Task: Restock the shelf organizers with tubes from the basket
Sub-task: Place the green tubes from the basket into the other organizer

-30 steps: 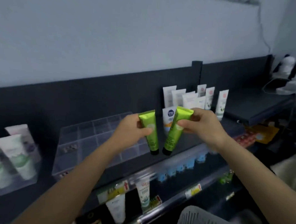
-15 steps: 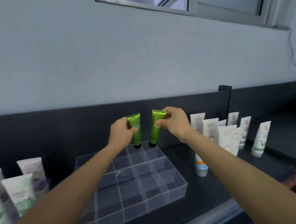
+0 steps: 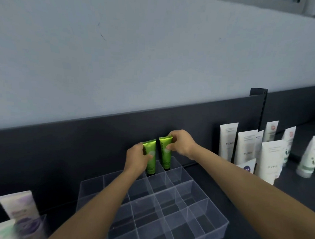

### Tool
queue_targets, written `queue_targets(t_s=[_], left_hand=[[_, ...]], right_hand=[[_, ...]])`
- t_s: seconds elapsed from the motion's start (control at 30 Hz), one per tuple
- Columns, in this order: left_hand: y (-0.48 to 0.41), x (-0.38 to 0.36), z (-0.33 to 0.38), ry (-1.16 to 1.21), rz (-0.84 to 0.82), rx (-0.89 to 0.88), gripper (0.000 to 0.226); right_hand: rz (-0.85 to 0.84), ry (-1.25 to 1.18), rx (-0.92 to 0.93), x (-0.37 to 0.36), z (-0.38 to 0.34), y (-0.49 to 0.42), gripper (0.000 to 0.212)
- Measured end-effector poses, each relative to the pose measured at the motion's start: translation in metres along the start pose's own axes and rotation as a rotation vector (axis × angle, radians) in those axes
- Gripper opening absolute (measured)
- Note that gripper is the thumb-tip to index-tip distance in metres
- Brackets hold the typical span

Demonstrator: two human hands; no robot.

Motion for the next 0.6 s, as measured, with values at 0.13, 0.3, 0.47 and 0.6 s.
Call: queue_targets(t_s=[0.13, 0.3, 0.47, 0.6], left_hand=[[-0.002, -0.007, -0.006, -0.004, -0.021, -0.011, 0.012], [0.0, -0.004, -0.008, -0.015, 0.002, 0.016, 0.015], [0.009, 0.004, -0.002, 0.019, 0.052, 0.056, 0.029], [0.023, 0.017, 0.01, -0.022, 0.112, 0.047, 0.048]], right_hand=[[-0.029, 0.03, -0.005, -0.007, 0.006, -0.003, 0.013], [0.009, 0.018, -0.034, -0.004, 0.012, -0.005, 0.028], [0.058, 0.015, -0.086, 0.007, 0.013, 0.004, 0.049], [0.143, 0.013, -0.087, 0.027, 0.012, 0.027, 0.051]])
Point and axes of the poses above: each hand's wrist, its own y-axis away from the middle knuckle, its own x-axis out of the back of the hand, z = x × y, the point moved 7 cm from there along -y, towards the middle knuckle, and after that the axes turned 14 degrees about -x, right-handed, at the moved point
